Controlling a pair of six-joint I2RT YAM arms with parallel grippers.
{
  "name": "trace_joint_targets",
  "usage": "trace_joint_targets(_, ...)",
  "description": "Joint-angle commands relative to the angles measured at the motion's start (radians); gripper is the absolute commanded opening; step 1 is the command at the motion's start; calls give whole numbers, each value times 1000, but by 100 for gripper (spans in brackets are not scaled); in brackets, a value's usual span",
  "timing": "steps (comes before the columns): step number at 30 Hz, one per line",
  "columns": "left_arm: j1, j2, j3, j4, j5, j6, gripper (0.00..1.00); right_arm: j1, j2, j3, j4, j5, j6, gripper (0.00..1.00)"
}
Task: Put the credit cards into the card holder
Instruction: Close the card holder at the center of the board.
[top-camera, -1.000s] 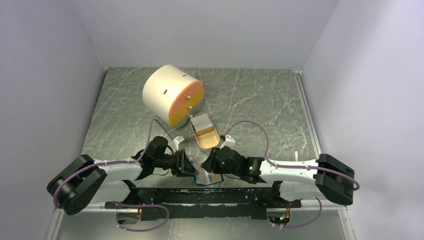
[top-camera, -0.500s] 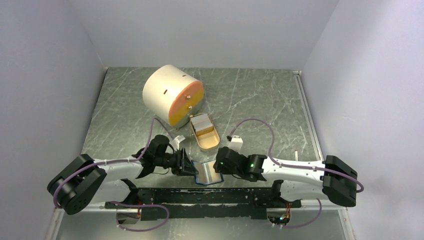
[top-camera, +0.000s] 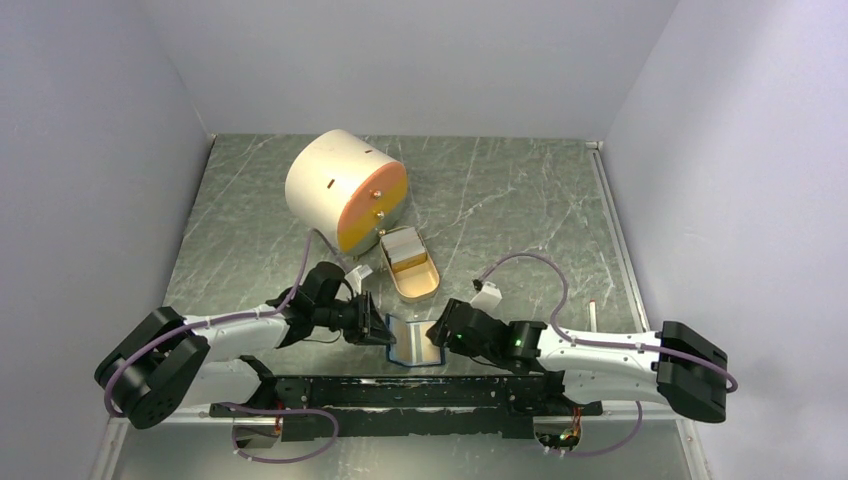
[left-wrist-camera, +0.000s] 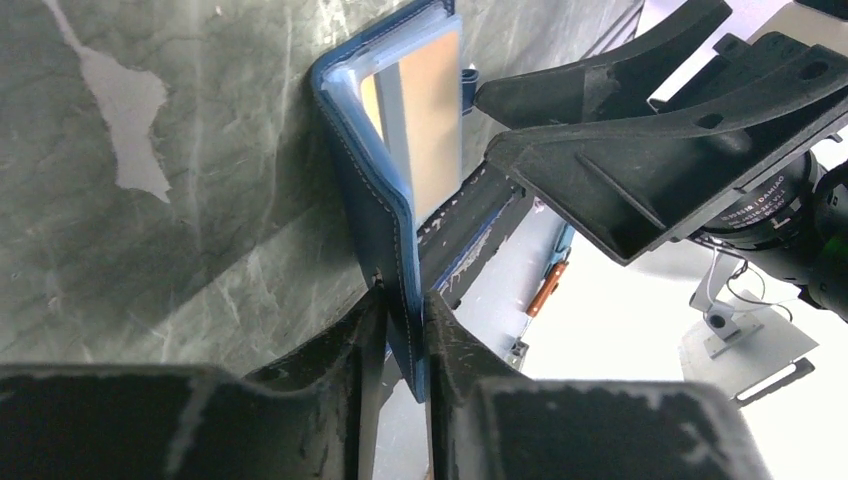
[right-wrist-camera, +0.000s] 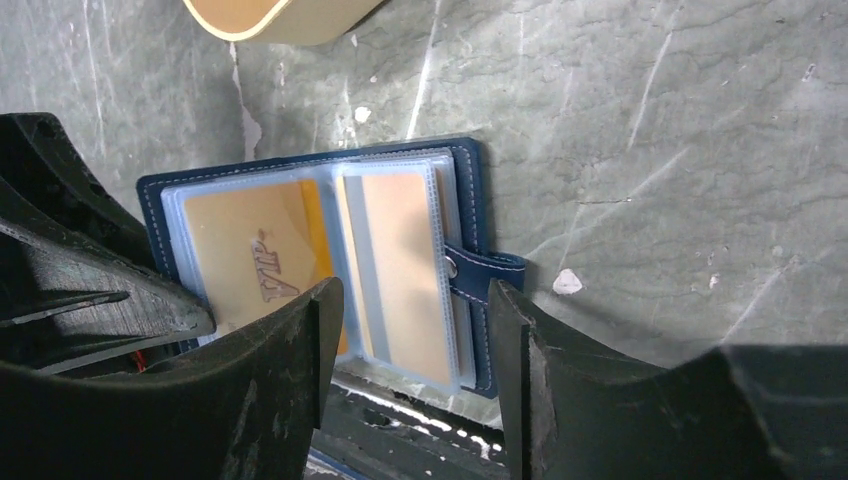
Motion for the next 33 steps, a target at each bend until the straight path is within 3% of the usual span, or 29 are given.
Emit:
trace_joint_targets(1, -5, 11, 35, -62, -37, 30, 21, 2, 3, -24, 43, 32, 31, 59)
trace_joint_targets(4, -3, 19, 65, -123, -44, 60, 11, 0, 35, 65, -33, 32, -233, 58)
trace_joint_targets(7, -2, 16, 102, -203, -48, 89, 9, 0, 33, 138, -85, -9, -450, 57)
trace_joint_targets(9, 4, 17, 129, -248, -48, 107, 9, -1, 24, 154, -116, -18, -512, 55)
trace_joint_targets(16, 21, 17, 177, -350, -35, 158, 9, -39, 14, 154, -83, -106, -598, 52)
trace_joint_targets(21, 34, 32, 200, -401, -24, 198, 9, -157, 26, 108, 13, -278, -665, 49)
trace_joint_targets(25, 35, 34, 189, -384, -16, 197, 9, -233, 53, 76, 85, -389, -696, 45)
trace_joint_targets(33, 35, 34, 163, -337, -4, 173, 9, -267, 168, 67, 170, -496, -726, 34)
